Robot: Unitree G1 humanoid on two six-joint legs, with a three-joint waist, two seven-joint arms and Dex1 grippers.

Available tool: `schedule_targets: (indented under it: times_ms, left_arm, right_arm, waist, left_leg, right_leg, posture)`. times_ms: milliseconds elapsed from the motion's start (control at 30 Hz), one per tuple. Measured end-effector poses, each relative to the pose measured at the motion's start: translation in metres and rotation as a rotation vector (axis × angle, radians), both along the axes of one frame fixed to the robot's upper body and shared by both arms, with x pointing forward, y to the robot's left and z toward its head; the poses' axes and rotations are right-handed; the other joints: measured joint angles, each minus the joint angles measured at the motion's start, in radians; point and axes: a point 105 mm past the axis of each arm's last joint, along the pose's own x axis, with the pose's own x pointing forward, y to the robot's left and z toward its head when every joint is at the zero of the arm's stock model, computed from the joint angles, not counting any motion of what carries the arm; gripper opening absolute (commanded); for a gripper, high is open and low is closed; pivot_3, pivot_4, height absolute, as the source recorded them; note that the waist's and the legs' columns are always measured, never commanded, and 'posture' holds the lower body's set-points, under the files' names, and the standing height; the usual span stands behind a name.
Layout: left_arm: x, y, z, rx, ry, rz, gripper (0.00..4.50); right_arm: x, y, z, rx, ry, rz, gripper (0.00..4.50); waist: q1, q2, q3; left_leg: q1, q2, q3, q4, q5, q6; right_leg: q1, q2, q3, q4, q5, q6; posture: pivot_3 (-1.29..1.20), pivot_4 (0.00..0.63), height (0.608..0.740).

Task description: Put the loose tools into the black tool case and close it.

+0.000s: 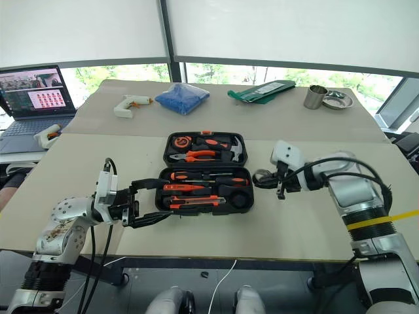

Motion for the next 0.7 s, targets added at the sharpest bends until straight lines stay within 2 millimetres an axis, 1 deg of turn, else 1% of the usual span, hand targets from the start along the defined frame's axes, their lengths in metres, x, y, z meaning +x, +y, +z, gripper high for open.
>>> schedule_targets:
  times_ms: [67, 133, 167, 233, 300, 633, 700]
  left_arm:
    - [-0.001, -0.001, -0.001, 0.003, -0.002, -0.007, 4.50]
    - [-0.002, -0.002, -0.003, 0.010, -0.003, -0.013, 4.50]
    - [-0.003, -0.002, -0.004, 0.014, -0.001, -0.015, 4.50]
    - [-0.003, -0.002, -0.005, 0.015, 0.001, -0.016, 4.50]
    - [-0.003, -0.003, -0.005, 0.017, 0.001, -0.016, 4.50]
    - [-0.001, 0.001, -0.007, 0.056, 0.000, 0.005, 4.50]
    - [-0.001, 0.001, -0.007, 0.055, 0.000, 0.009, 4.50]
  right_arm:
    - [-0.011, 0.012, 0.001, 0.011, 0.029, 0.051, 0.06]
    - [-0.015, 0.020, -0.008, 0.000, 0.064, 0.063, 0.06]
    - [-0.017, 0.022, -0.018, -0.015, 0.089, 0.059, 0.06]
    - [-0.016, 0.023, -0.032, -0.046, 0.117, 0.041, 0.06]
    - [-0.012, 0.021, -0.038, -0.065, 0.122, 0.009, 0.06]
    - [-0.008, 0.025, -0.053, -0.089, 0.135, -0.016, 0.06]
    - [-0.008, 0.025, -0.055, -0.090, 0.143, -0.019, 0.79]
  waist:
    - [0.002, 0.000, 0.000]
    - [0.002, 0.000, 0.000]
    - [0.003, 0.000, 0.000]
    - [0.006, 0.000, 0.000]
    - [0.006, 0.000, 0.000]
    - [0.005, 0.000, 0.000]
    - [0.005, 0.000, 0.000]
  left_leg:
    - [0.000, 0.000, 0.000, 0.000, 0.000, 0.000]
    - [0.000, 0.000, 0.000, 0.000, 0.000, 0.000]
    - [0.000, -0.001, 0.000, 0.000, 0.000, 0.000]
    - [0.000, -0.001, 0.000, 0.000, 0.000, 0.000]
    - [-0.001, -0.001, 0.000, 0.001, 0.000, 0.000]
    - [0.000, -0.001, 0.000, 0.000, 0.000, 0.000]
    - [-0.001, -0.001, 0.000, 0.000, 0.000, 0.000]
  right_leg:
    - [0.000, 0.000, 0.000, 0.000, 0.000, 0.000]
    - [0.000, 0.000, 0.000, 0.000, 0.000, 0.000]
    - [0.000, -0.001, 0.000, 0.000, 0.000, -0.001]
    - [-0.001, -0.001, 0.000, 0.000, 0.000, 0.000]
    - [-0.001, -0.001, 0.000, 0.000, 0.001, 0.000]
    - [-0.001, -0.001, 0.000, 0.000, 0.000, 0.000]
    - [-0.001, -0.001, 0.000, 0.000, 0.000, 0.000]
  posture:
    - [0.00, 0.150, 0.739]
    - [0.00, 0.150, 0.739]
    - [0.00, 0.150, 0.739]
    - [0.00, 0.150, 0.739]
    - [0.00, 0.150, 0.739]
    - [0.00, 0.150, 0.739]
    - [0.00, 0.150, 0.739]
